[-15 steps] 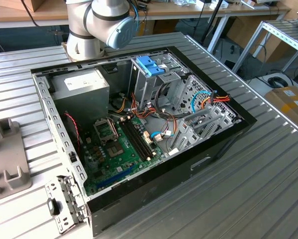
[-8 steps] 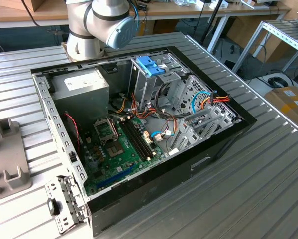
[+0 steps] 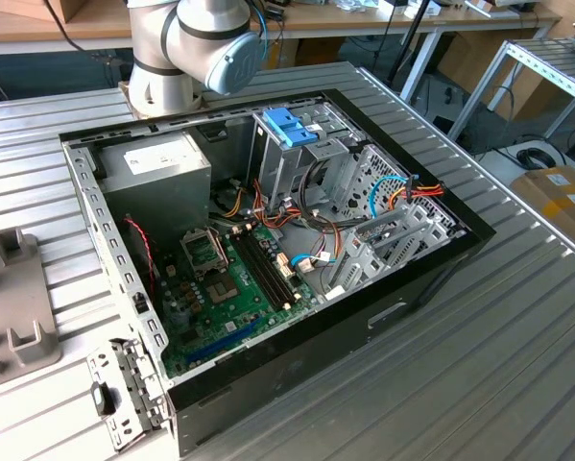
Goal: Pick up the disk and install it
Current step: 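Pick up the disk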
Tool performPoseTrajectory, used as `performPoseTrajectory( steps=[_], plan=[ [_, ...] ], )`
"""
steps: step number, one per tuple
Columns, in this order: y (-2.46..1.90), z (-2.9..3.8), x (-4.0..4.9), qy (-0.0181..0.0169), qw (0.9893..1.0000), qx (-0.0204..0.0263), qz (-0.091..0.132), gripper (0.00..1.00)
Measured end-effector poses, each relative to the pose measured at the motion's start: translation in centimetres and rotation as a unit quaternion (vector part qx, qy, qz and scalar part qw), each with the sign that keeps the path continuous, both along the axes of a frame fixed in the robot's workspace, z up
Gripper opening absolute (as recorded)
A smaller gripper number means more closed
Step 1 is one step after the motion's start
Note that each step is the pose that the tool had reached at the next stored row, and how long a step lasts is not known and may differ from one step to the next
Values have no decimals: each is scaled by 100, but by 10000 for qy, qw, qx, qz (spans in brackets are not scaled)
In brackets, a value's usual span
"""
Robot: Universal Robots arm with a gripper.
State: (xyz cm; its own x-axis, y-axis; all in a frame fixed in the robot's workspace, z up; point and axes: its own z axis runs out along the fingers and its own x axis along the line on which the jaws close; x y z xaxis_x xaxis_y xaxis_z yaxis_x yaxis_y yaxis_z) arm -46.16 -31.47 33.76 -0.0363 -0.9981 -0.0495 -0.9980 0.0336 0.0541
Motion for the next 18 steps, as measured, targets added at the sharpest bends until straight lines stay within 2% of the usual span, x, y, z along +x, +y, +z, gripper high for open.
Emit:
performPoseTrajectory(
  steps=[9,18],
  plan=[
    [0,22,0,1,10000,0,0,37],
    [3,81,0,0,10000,5,1,37]
  ],
)
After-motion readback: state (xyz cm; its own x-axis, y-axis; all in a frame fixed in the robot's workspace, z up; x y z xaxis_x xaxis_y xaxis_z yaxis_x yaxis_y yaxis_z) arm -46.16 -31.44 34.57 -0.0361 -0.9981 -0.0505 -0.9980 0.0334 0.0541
